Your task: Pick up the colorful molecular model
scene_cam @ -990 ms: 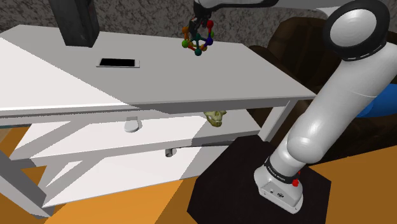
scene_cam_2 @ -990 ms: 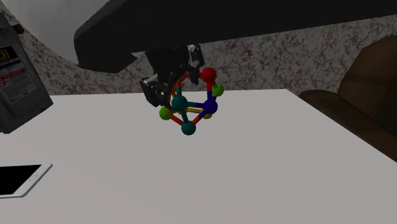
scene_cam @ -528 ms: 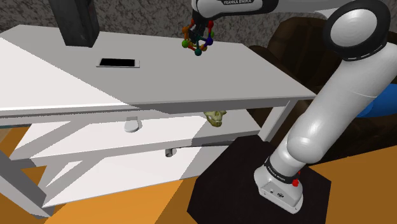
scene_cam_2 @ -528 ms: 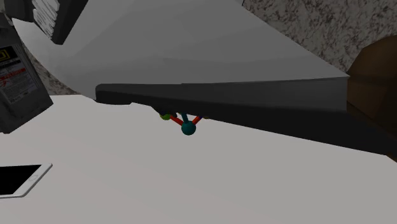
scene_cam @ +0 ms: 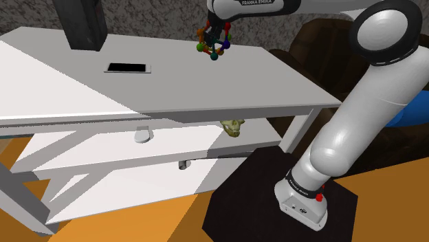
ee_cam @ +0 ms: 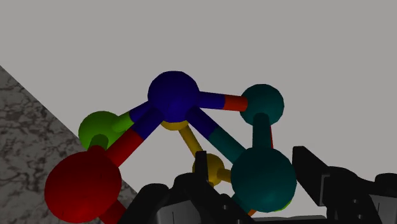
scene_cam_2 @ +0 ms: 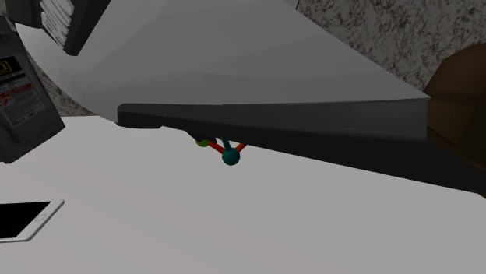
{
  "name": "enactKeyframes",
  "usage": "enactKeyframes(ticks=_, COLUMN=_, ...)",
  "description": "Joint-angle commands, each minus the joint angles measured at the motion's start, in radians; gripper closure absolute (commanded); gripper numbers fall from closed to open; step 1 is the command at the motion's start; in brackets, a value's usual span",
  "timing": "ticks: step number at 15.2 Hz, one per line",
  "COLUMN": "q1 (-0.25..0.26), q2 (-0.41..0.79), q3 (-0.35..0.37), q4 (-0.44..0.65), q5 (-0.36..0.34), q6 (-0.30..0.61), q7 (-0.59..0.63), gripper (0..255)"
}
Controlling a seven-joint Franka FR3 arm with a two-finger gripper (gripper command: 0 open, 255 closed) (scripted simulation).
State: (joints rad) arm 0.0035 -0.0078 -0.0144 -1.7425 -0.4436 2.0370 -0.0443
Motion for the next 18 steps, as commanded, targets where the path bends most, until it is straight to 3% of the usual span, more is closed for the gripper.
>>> enactKeyframes(ticks=1, q1=0.000, q2=0.002, q3=0.000, q4=0.001, q5=0.001, q6=-0.001, q7=-0.001, gripper=255)
enactKeyframes(ticks=18, q1=0.006, q2=0.040, q3=0.006, q4=0.246, q5=0.030, q6=-0.196, q7=-0.080, gripper=255)
